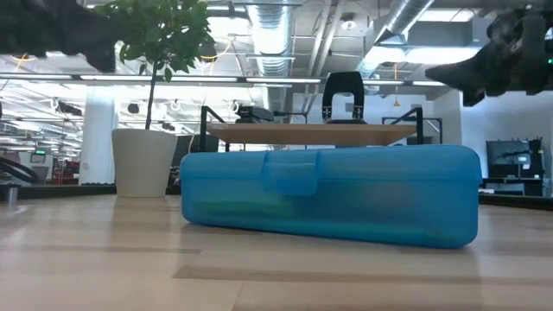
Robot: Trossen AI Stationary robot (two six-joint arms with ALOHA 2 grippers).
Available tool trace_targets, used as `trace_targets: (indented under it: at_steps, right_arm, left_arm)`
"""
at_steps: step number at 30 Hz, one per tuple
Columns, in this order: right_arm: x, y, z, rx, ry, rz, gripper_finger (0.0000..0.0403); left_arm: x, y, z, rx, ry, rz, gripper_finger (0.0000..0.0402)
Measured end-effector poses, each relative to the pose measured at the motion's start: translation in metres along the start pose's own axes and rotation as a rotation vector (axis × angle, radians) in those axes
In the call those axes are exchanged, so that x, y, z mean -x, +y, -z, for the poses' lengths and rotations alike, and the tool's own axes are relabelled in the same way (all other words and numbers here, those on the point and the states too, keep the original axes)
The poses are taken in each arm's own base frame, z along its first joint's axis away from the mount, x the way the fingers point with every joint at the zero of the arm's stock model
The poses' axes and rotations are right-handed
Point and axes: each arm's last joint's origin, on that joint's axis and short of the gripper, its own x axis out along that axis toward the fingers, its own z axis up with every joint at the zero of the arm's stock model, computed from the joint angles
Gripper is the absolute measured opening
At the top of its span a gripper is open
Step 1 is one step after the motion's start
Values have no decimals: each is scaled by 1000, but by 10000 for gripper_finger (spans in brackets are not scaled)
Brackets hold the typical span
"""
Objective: Pack school essentials
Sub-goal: Return to Home Position
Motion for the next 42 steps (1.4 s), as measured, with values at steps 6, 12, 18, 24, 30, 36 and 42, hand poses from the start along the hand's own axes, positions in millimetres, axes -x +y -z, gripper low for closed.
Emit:
trace_targets:
  at_steps: [6, 12, 18, 24, 30, 36, 42]
  right_arm:
    - [1, -3, 5, 8, 47, 14, 2]
    - [0, -4, 7, -10, 65, 27, 3]
    - [0, -4, 7, -56, 68, 35, 22]
    - [0, -4, 8, -52, 73, 36, 30]
    - [0, -4, 8, -1, 76, 33, 28]
    - [0, -4, 7, -69, 67, 33, 27]
    - [0, -4, 7, -61, 67, 32, 26]
  left_arm:
    - [-6, -2, 30, 31, 39, 11, 0]
    - [-7, -4, 43, 55, 83, 59, 0]
    - [-7, -5, 43, 60, 80, 87, 0]
    - [-7, -3, 43, 90, 84, 19, 0]
    - [-7, -2, 43, 91, 81, -8, 0]
    - [-7, -2, 43, 151, 82, -4, 0]
    - [-7, -2, 44, 151, 83, -5, 0]
